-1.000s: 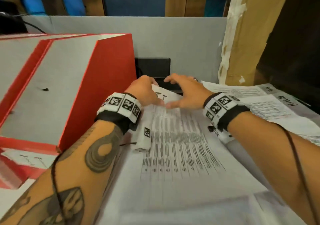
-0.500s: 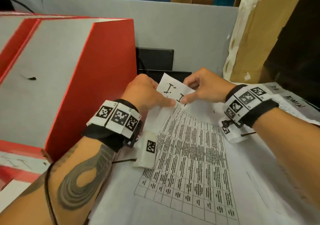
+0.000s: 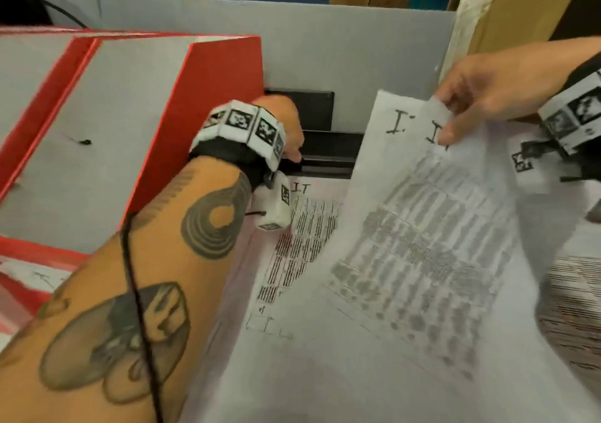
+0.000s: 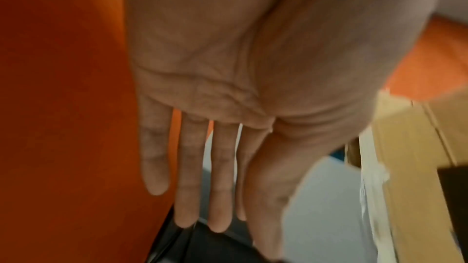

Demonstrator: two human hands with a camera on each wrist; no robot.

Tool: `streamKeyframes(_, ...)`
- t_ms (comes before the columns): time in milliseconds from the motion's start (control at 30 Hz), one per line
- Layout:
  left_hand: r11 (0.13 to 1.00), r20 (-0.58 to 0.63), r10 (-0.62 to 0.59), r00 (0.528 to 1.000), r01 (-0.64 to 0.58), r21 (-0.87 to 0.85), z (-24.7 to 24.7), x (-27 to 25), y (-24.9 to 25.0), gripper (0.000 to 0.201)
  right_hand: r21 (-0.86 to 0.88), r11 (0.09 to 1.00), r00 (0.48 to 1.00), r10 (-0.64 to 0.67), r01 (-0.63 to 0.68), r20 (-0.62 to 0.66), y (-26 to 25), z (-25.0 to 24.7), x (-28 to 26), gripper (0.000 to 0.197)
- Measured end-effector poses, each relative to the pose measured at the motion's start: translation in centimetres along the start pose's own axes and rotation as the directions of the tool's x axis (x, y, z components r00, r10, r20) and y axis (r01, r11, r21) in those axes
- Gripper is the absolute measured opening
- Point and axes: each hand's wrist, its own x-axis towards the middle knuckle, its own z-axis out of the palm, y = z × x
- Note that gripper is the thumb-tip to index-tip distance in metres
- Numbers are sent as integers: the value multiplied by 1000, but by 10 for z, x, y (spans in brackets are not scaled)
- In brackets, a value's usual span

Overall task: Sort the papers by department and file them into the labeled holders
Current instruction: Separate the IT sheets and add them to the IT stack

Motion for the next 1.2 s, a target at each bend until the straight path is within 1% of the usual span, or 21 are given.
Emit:
streamKeyframes(33, 991, 70, -13, 997, 4, 131, 16, 29, -2, 36, -17, 1000, 999, 20, -20, 38, 4, 2, 1, 10)
streamKeyframes(67, 979, 95, -28, 995, 9, 201, 35, 61, -7, 39, -43, 999, 998, 32, -30, 46, 7, 6, 3, 14)
streamKeyframes(100, 983, 110, -62, 992, 42, 182, 50, 76, -7, 38, -54, 998, 999, 33, -31, 36, 9, 13, 5, 18)
streamKeyframes(167, 989, 169, -87, 982, 65, 133, 56, 69, -2, 40, -25, 1000, 1000, 4, -5, -31, 10, 34, 11, 25)
streamKeyframes(200, 988, 156, -67, 985, 44, 148, 52, 46, 4, 35, -18, 1000, 996, -12, 10, -88, 12, 44, 14, 28)
streamKeyframes(233, 980, 95, -32, 995, 13, 200, 43, 20, 9, 33, -28, 999, 991, -25, 22, -134, 13, 55, 17, 29)
streamKeyframes(300, 960, -2, 23, 1000, -21, 280, 40, 8, 11, 43, -42, 999, 983, -36, 29, -183, 17, 74, 25, 25)
streamKeyframes(367, 967, -56, 34, 998, -19, 254, 33, 1, 17, 40, -47, 998, 975, -46, 37, -219, 19, 86, 30, 17)
streamKeyframes(433, 981, -82, 65, 995, -48, 191, 25, 0, 19, 39, -40, 998, 958, -50, 40, -282, 19, 94, 35, 11)
streamKeyframes(500, 983, -72, 89, 993, -76, 165, 21, -1, 23, 39, -22, 999, 946, -41, 35, -321, 15, 100, 40, 15)
streamKeyframes(633, 986, -81, 91, 993, -78, 147, 20, -17, 34, 35, 82, 989, 949, -94, 124, -301, -1, 110, 46, 18)
streamKeyframes(700, 990, -80, 134, 988, -130, 53, 18, -22, 37, 18, 56, 986, 940, -129, 155, -315, -5, 117, 51, 7)
streamKeyframes(767, 964, 0, 227, 974, -225, -143, 15, -25, 37, 8, 49, 986, 936, -137, 161, -324, -6, 122, 53, 4)
streamKeyframes(833, 916, 117, 312, 943, -265, -302, 11, -32, 35, 9, 73, 984, 927, -126, 162, -352, -1, 123, 51, 16)
streamKeyframes(900, 892, 176, 298, 938, -208, -401, 11, -32, 29, 22, 182, 967, 923, -102, 180, -372, 8, 121, 46, 35)
streamKeyframes(967, 926, 176, 247, 953, -178, -333, 17, -23, 20, 28, 268, 944, 925, -84, 194, -371, 18, 118, 37, 52)
streamKeyframes(1033, 976, 216, 217, 952, -206, -74, 29, -16, 16, 24, 271, 936, 912, -104, 225, -398, 25, 115, 28, 56)
streamKeyframes(1067, 975, 251, 193, 949, -214, 61, 36, -14, 15, 35, 269, 930, 900, -120, 249, -418, 26, 114, 24, 58)
streamKeyframes(1100, 967, 282, 173, 944, -218, 135, 42, -15, 17, 45, 279, 921, 892, -132, 272, -433, 28, 114, 22, 60)
streamKeyframes(1133, 963, 277, 169, 946, -218, 157, 47, -14, 17, 50, 292, 913, 888, -139, 287, -439, 29, 113, 19, 60)
streamKeyframes(1200, 964, 220, 171, 960, -209, 164, 53, -13, 19, 46, 292, 911, 884, -140, 291, -445, 35, 113, 18, 45)
